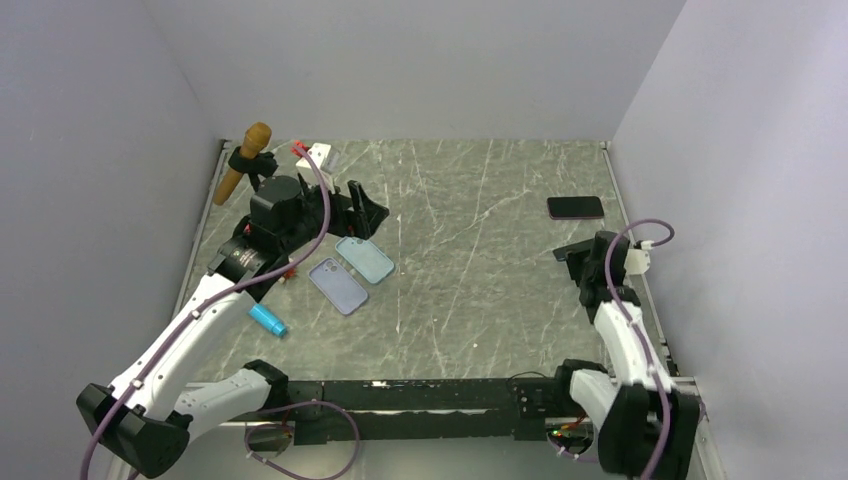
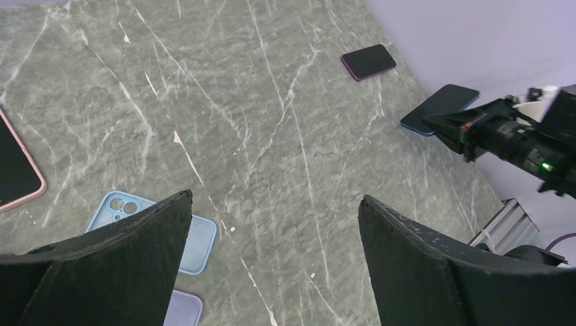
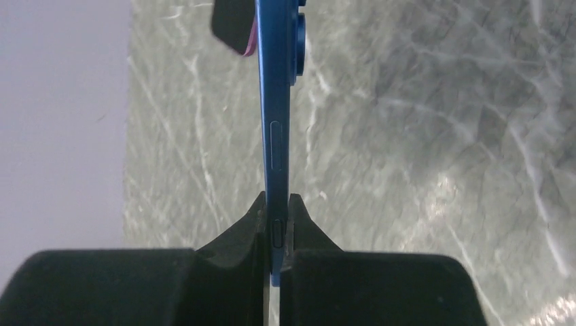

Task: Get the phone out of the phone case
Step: Place the phone at the center of the board.

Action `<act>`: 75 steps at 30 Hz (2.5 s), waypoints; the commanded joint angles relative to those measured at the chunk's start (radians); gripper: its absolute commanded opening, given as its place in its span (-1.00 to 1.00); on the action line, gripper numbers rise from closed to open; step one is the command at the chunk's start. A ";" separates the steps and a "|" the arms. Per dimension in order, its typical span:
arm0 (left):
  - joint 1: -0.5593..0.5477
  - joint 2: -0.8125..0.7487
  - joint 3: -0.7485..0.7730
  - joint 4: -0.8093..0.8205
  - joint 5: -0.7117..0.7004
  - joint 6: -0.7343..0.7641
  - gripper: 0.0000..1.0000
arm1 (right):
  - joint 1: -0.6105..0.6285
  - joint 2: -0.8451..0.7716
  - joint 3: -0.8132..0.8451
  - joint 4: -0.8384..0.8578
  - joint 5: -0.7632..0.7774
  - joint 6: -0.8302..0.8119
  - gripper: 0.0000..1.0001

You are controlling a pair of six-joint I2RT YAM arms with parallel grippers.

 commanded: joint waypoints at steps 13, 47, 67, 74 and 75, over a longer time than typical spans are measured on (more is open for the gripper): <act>-0.004 -0.041 -0.003 0.050 0.013 0.011 0.87 | -0.222 0.702 0.174 0.704 -0.363 0.002 -1.00; 0.034 0.006 -0.013 0.065 0.077 -0.028 0.86 | -0.243 0.697 0.169 0.318 -0.247 -0.127 0.81; -0.039 0.216 0.037 -0.044 -0.138 0.106 0.87 | 0.392 -0.134 -0.193 0.188 -0.138 -0.305 0.99; -0.068 0.478 0.170 -0.188 -0.368 0.257 0.94 | 0.414 -0.230 -0.190 0.127 -0.190 -0.330 0.99; -0.066 0.533 0.204 -0.212 -0.421 0.283 0.94 | 0.413 -0.253 -0.191 0.117 -0.191 -0.332 0.99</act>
